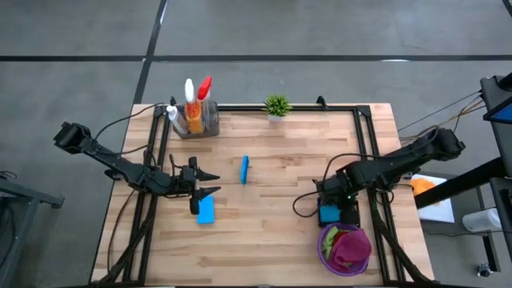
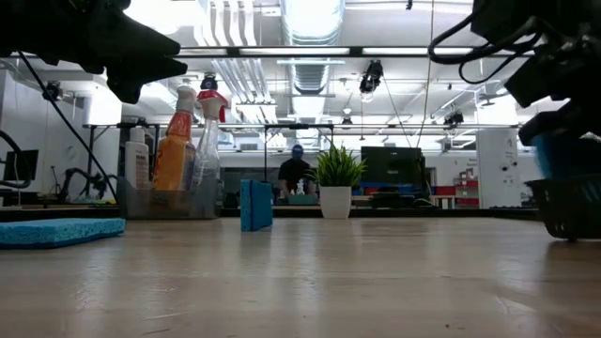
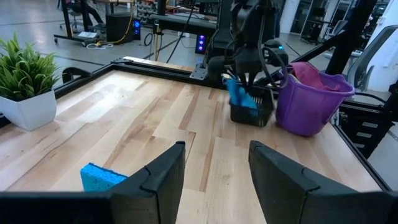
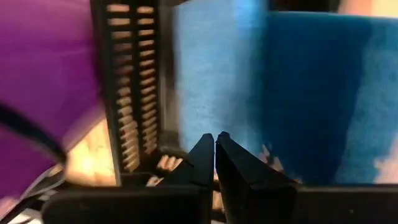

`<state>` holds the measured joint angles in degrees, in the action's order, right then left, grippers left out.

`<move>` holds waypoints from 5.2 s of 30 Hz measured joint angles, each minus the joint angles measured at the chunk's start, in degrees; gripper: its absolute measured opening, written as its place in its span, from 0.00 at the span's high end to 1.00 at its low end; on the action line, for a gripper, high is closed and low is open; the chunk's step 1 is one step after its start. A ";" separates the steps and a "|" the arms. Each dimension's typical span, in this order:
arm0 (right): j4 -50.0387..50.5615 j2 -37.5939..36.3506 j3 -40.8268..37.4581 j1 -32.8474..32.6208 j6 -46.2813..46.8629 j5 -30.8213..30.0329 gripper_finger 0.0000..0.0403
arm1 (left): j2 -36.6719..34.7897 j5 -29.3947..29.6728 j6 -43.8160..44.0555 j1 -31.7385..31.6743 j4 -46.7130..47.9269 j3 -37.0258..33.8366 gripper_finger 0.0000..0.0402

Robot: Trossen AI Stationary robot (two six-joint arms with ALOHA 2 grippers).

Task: Pick & Place Kitchen Items
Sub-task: Put the blue sponge into the black bin

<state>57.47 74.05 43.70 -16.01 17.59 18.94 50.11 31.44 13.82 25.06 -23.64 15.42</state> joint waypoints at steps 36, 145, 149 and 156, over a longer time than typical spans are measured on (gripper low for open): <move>-5.59 -1.56 23.27 -1.75 -8.00 -17.55 0.95 | 0.00 0.00 0.00 0.01 0.00 0.00 0.55; -94.05 37.13 26.34 11.68 -26.20 14.67 0.96 | 0.00 8.00 11.12 0.00 12.72 -0.87 0.55; -108.19 33.98 18.33 10.12 -22.44 5.62 0.96 | 0.00 8.02 11.23 0.02 12.48 -0.87 0.55; -98.89 22.61 11.03 8.15 -23.41 -5.57 0.96 | 0.00 8.02 11.23 0.01 11.17 -0.87 0.55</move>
<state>-41.42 96.66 54.73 -7.86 -5.82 13.36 50.11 39.46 25.06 25.07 -12.47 14.55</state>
